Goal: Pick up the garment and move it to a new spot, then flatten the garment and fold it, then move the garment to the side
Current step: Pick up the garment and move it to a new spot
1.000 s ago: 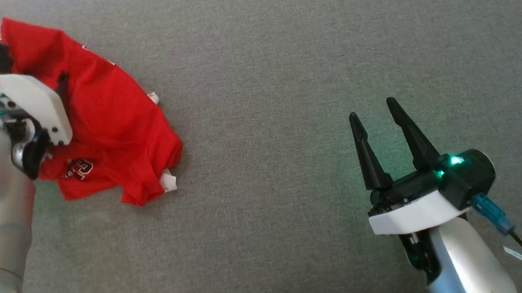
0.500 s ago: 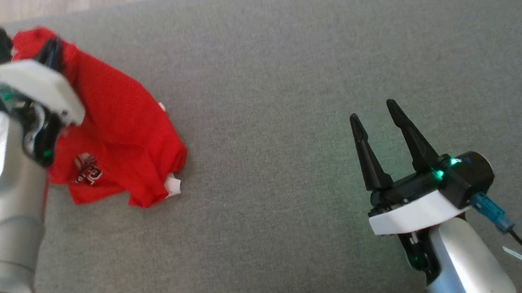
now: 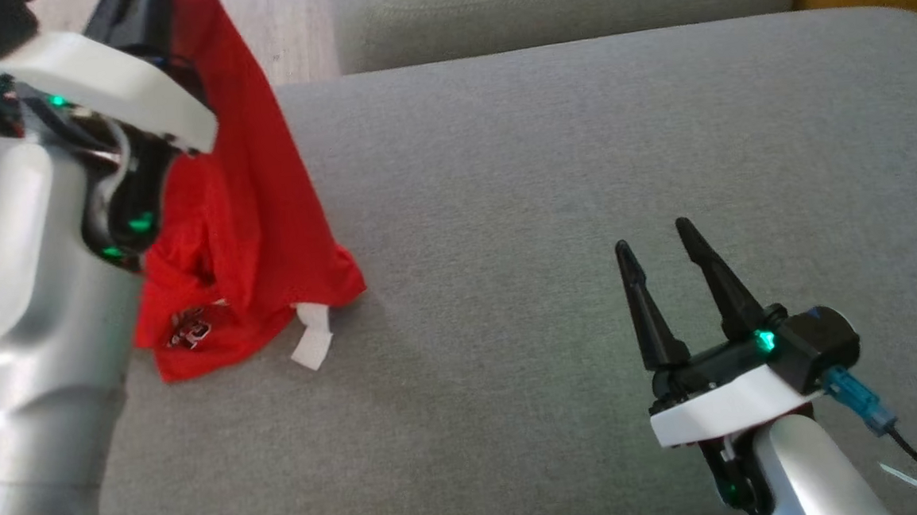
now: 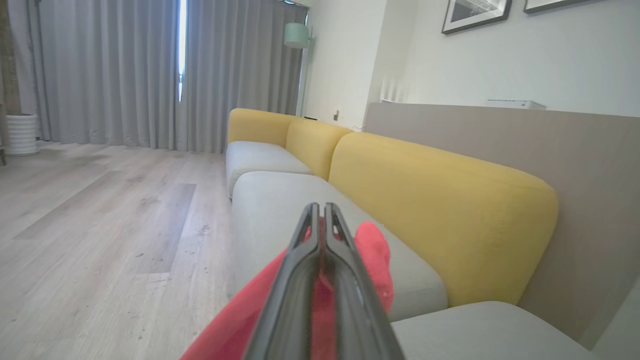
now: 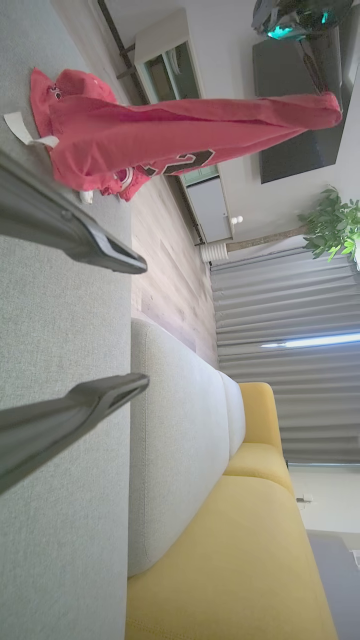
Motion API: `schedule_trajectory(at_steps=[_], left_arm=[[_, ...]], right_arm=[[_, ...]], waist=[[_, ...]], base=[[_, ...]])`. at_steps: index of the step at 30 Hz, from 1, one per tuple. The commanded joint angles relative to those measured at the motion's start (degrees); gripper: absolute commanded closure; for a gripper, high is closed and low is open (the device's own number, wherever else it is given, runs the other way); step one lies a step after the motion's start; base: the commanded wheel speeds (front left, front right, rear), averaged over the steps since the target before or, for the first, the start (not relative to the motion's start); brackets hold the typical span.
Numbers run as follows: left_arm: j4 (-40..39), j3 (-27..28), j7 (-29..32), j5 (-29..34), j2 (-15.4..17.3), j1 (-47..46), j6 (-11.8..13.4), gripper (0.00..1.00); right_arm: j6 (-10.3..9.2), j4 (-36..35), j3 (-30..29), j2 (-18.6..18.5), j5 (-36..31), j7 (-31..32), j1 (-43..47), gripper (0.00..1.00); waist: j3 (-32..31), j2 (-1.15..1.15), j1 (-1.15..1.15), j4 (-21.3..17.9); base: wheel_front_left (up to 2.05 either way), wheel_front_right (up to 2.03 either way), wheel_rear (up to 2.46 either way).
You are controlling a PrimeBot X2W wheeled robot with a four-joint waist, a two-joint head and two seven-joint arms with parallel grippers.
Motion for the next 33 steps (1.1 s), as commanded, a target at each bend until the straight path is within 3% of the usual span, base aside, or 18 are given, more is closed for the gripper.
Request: schedule_trajectory(at_steps=[1,13,19,24,25,26,27,33], left_arm=[[-2.6,1.6,0.4,-0.1,1.6,-2.3,0.3,1.0],[-11.9,-3.8,5.3,0.5,-3.0,-1.2,3.4,1.0],[-10.6,-6.2,3.3,2.3,-7.3,-5.4,3.5,1.0],[-5.0,-6.8,-2.1,5.5,-9.5,-10.9,3.4,1.0],[-3.3,-6.8,-3.6,6.0,-9.8,-11.9,3.2,0.56],[-1.5,-6.7,-5.4,6.7,-9.9,-12.9,3.1,0.05],[0.5,-6.7,-7.2,7.7,-10.0,-13.9,3.1,0.0],[11.1,-6.3,-15.3,10.0,-9.9,-16.9,2.8,0.0]], right_arm=[[-0.04,-1.7,1.2,-0.2,0.5,-0.6,-0.4,0.0],[-0.04,-3.0,1.1,-0.2,1.8,-0.6,-2.5,0.0],[-0.04,-4.3,1.6,-0.2,3.9,-0.6,-4.8,0.0],[-0.04,-5.3,2.2,-0.2,5.8,-0.6,-5.7,0.0],[-0.04,-5.4,2.3,-0.2,6.0,-0.6,-5.8,0.0],[-0.04,-5.5,2.4,-0.2,6.2,-0.6,-5.9,0.0],[-0.04,-5.5,2.4,-0.2,6.4,-0.6,-5.9,0.0],[-0.04,-5.9,1.5,-0.2,6.6,-0.6,-5.6,0.0]], waist=[[-0.3,0.0,0.02,-0.5],[2.4,0.0,0.02,-9.0],[5.4,0.0,0.02,-15.8],[7.4,0.0,0.02,-20.2],[7.7,0.0,0.02,-20.7],[8.0,0.0,0.02,-21.2],[8.2,0.0,0.02,-21.5],[8.6,0.0,0.02,-20.3]], base=[[0.0,0.0,0.0],[0.0,0.0,0.0],[0.0,0.0,0.0],[0.0,0.0,0.0],[0.0,0.0,0.0],[0.0,0.0,0.0],[0.0,0.0,0.0],[0.0,0.0,0.0]])
